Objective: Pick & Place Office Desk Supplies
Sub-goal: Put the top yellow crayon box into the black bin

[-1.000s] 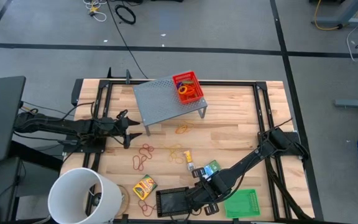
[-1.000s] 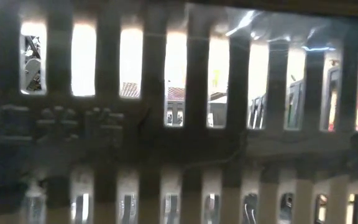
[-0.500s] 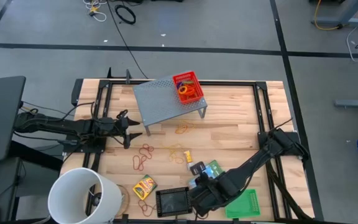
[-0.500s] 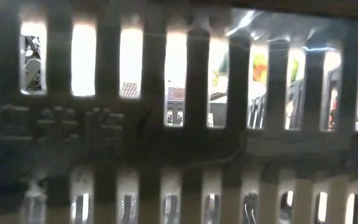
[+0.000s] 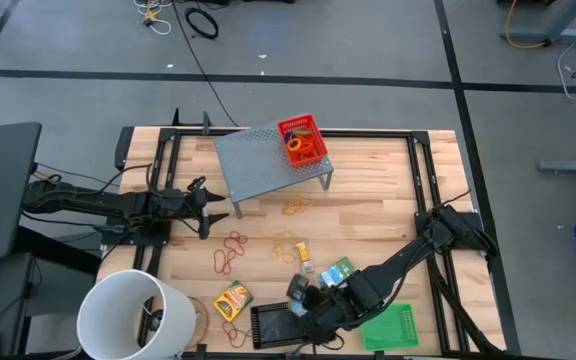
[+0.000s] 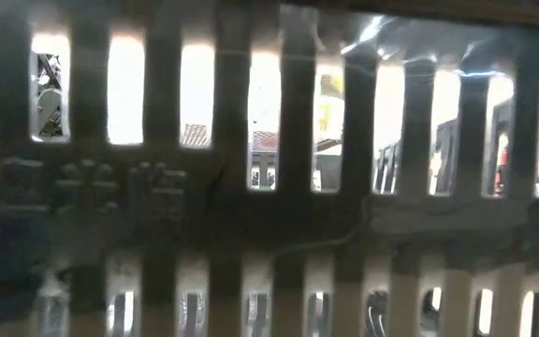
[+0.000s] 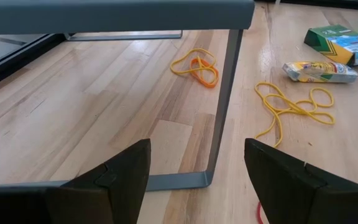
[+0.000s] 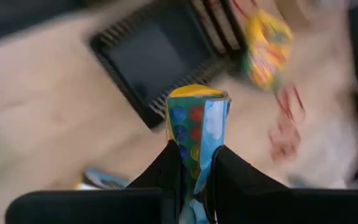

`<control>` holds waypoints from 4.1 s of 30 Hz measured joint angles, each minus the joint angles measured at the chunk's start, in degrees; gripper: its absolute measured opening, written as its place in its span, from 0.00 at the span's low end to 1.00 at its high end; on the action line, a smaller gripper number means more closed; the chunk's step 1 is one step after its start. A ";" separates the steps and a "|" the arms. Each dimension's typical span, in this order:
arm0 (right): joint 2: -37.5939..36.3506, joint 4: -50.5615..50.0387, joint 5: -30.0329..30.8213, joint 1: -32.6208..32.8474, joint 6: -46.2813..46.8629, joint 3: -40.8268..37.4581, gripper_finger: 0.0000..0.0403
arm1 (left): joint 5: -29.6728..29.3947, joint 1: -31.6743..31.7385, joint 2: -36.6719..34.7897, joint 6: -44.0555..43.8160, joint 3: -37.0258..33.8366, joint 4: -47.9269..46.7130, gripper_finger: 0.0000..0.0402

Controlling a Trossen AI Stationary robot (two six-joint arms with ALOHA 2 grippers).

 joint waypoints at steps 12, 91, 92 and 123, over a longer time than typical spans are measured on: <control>0.02 6.23 -11.44 -1.32 -12.26 -0.03 0.13 | 0.02 0.01 0.01 -0.33 0.01 -0.04 0.65; 9.11 3.74 -22.88 -5.89 -29.56 -0.10 0.32 | -2.78 0.02 0.01 1.11 0.00 0.00 0.65; 9.11 3.68 -22.79 -5.81 -29.59 -0.10 0.32 | -2.78 0.02 0.01 1.11 0.01 0.01 0.65; 9.01 4.87 -24.78 -6.18 -24.15 -0.10 0.45 | -2.58 0.02 0.01 0.91 0.02 -0.09 0.65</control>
